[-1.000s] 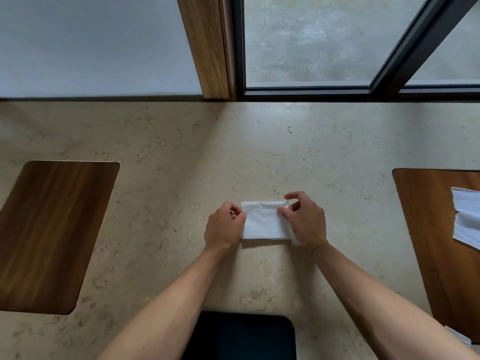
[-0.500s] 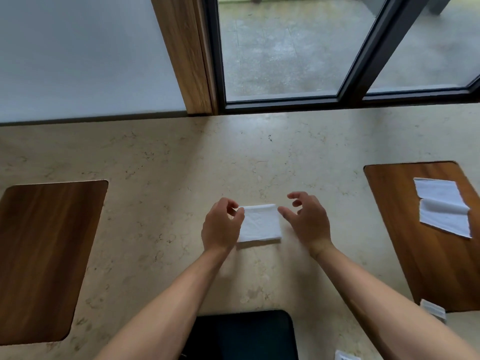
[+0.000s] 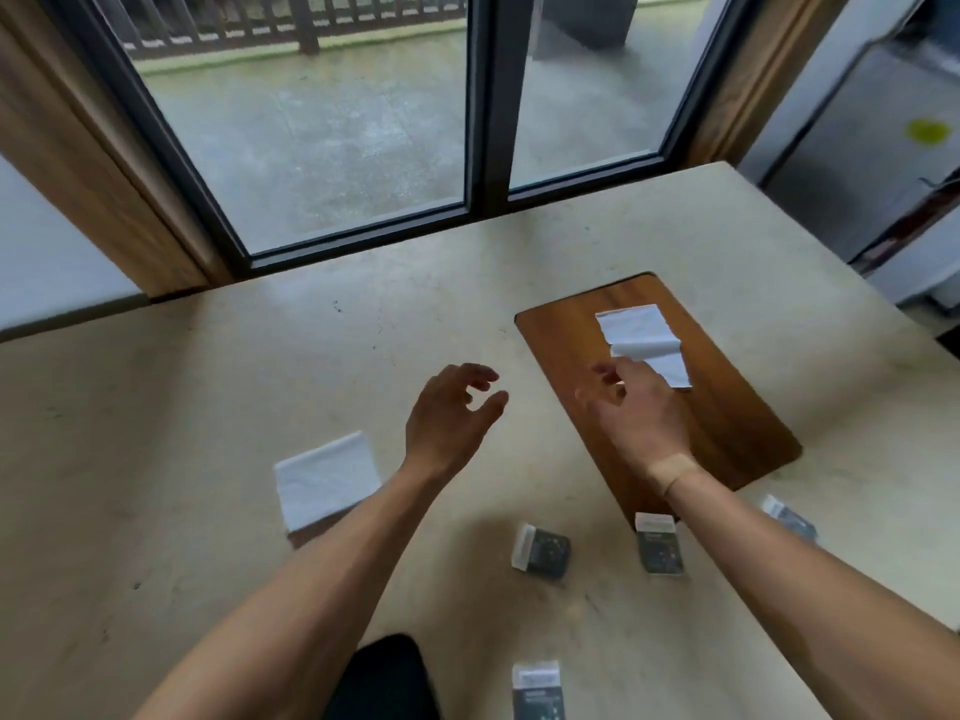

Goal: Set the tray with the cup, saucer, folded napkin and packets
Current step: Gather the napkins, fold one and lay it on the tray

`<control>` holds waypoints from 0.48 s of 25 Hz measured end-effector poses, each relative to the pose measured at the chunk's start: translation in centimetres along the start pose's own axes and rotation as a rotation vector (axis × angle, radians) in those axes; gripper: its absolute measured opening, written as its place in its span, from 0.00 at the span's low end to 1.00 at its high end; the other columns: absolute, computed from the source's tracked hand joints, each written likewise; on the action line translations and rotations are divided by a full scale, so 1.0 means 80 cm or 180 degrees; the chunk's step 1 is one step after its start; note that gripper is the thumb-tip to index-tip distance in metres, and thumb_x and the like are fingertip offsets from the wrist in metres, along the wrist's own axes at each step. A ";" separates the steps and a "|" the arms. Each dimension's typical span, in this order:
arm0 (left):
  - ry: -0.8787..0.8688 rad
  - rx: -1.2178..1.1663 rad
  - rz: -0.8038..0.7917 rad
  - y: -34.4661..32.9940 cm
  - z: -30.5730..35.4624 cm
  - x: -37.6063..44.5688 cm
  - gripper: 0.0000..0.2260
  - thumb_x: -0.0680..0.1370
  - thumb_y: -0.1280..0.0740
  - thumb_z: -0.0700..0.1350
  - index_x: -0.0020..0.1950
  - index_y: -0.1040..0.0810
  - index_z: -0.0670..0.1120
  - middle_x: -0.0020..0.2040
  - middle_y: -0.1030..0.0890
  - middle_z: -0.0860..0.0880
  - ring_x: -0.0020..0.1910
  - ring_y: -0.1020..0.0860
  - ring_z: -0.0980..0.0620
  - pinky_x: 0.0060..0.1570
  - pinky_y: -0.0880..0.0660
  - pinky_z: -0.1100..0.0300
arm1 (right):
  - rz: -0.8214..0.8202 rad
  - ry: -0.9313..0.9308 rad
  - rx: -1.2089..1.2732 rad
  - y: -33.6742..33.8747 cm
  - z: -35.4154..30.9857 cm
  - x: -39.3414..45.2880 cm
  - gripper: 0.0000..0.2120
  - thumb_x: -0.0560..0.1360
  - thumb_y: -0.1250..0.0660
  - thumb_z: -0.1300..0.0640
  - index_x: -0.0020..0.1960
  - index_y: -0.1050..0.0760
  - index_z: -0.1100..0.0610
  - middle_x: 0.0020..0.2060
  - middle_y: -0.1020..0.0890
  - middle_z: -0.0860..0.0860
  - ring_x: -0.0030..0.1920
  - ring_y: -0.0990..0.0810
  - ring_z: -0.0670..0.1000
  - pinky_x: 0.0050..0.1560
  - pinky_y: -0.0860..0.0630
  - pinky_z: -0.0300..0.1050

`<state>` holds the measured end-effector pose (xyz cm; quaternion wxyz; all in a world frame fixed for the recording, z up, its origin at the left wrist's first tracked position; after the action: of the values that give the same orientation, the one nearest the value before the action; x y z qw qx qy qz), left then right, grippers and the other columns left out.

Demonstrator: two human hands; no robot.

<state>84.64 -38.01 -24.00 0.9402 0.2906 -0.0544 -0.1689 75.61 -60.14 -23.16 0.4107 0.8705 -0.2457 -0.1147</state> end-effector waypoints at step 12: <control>-0.0258 0.0905 -0.0143 -0.222 0.072 0.116 0.14 0.73 0.26 0.52 0.58 0.19 0.54 0.56 0.20 0.51 0.57 0.26 0.48 0.50 0.26 0.54 | -0.0372 0.0091 -0.1359 0.047 0.193 0.140 0.22 0.76 0.35 0.43 0.69 0.30 0.46 0.61 0.22 0.52 0.59 0.26 0.58 0.55 0.25 0.53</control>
<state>87.12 -58.02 -29.26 0.8826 0.4149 -0.1092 -0.1921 77.69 -78.16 -30.10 0.5818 0.7781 -0.1591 -0.1753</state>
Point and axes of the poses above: each hand's wrist, its own x-axis towards the middle knuckle, its own y-axis out of the back of the hand, z = x × y, the point moved 8 cm from there along x, towards the middle knuckle
